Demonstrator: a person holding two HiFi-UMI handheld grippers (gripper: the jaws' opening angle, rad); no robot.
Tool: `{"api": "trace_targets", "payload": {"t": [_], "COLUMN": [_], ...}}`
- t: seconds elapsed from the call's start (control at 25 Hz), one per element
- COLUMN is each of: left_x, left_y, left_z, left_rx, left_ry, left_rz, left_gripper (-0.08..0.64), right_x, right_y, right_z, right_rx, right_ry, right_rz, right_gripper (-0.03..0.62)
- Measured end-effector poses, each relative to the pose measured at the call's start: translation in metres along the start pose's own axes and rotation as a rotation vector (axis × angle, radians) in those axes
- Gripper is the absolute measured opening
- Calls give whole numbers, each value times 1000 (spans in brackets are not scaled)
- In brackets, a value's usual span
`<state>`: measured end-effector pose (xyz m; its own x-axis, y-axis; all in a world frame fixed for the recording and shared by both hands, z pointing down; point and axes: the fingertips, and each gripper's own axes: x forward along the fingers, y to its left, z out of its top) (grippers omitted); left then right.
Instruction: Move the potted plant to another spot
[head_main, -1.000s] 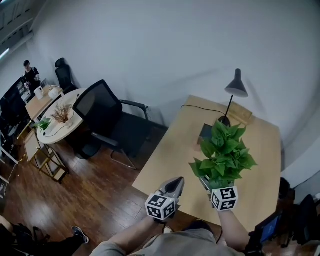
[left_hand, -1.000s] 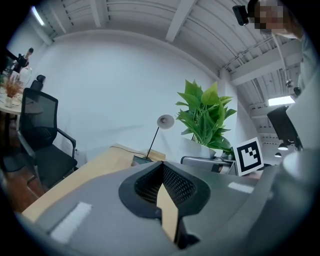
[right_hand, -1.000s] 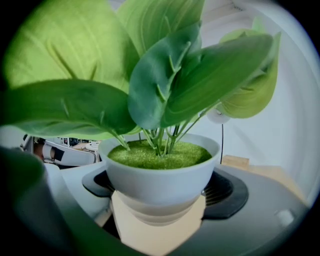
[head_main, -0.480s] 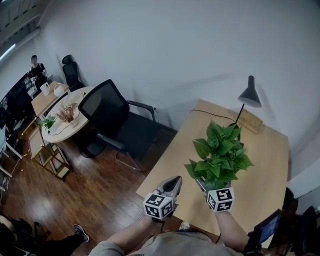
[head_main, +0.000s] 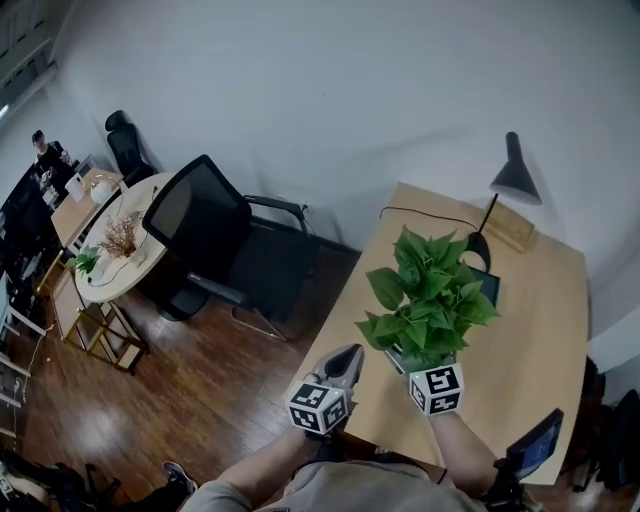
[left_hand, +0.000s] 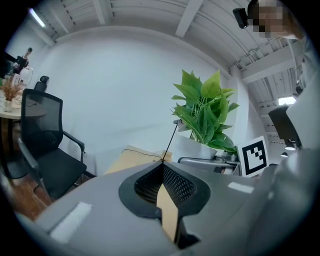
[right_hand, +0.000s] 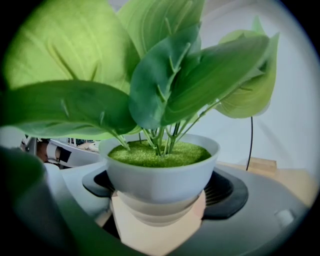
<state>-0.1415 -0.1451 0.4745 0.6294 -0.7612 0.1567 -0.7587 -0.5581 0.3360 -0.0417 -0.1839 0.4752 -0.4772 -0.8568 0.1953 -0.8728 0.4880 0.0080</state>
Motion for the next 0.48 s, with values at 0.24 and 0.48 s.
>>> {"api": "trace_targets", "payload": {"t": [0.24, 0.48], "left_x": [15, 28], "left_y": [66, 111], "left_z": [12, 23], "left_rx": [12, 7], "left_ry": [59, 95], "left_rz": [-108, -192], "left_gripper": [-6, -6], "right_x": [58, 102], "right_y": [15, 26], "right_z": [-1, -1], "right_rx": [32, 36], "right_ry": [11, 41], "right_rz": [-105, -180], "right_gripper": [520, 520]}}
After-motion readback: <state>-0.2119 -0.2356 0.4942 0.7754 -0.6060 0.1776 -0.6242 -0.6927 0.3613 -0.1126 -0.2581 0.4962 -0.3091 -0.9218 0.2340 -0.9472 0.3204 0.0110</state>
